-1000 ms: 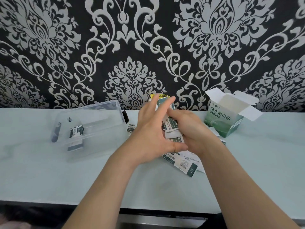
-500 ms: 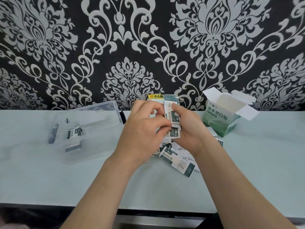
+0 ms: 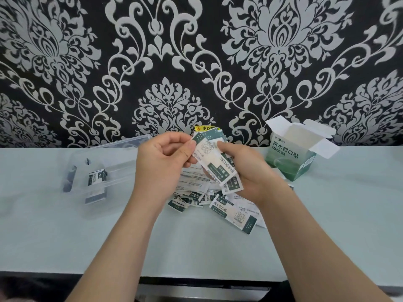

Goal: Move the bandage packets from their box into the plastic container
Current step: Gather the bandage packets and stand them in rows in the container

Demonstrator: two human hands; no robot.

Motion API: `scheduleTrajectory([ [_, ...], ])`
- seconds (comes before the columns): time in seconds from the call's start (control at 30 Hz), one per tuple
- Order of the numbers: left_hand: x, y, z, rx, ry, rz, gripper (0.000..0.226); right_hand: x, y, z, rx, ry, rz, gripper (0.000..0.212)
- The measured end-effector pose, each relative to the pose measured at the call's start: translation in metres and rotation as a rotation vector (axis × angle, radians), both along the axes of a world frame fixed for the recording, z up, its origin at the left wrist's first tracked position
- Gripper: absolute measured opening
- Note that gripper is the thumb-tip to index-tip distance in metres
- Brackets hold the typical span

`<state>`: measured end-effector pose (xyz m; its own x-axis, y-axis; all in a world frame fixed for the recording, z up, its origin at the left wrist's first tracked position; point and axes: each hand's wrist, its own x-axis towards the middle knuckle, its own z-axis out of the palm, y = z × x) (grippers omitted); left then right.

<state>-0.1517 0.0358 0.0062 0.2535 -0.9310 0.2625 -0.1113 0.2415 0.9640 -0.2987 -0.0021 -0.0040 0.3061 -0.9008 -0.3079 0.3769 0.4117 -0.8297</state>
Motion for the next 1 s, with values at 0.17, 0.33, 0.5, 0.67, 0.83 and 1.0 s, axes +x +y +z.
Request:
scheduleTrajectory([
  [0.17,0.003,-0.005,-0.005,-0.052,-0.177,0.138,0.02,0.002,0.007,0.004,-0.003,-0.003,0.167,0.03],
  [0.33,0.0,-0.004,-0.008,-0.128,-0.53,0.223,0.031,0.007,0.006,0.0,-0.031,-0.042,0.257,0.031],
  [0.5,-0.011,0.013,0.006,0.053,-0.657,-0.348,0.104,0.005,0.001,-0.006,-0.022,-0.002,0.143,0.025],
  [0.67,-0.024,0.013,-0.007,0.073,-1.018,-0.361,0.127,0.014,0.005,-0.003,-0.042,0.044,0.108,0.04],
  [0.83,-0.02,0.008,-0.012,0.027,-0.969,-0.289,0.121,0.01,0.003,-0.01,-0.171,0.122,0.151,0.018],
  [1.0,-0.01,0.003,-0.009,0.021,-0.856,-0.228,0.113,0.008,0.005,-0.008,-0.219,0.121,0.286,0.037],
])
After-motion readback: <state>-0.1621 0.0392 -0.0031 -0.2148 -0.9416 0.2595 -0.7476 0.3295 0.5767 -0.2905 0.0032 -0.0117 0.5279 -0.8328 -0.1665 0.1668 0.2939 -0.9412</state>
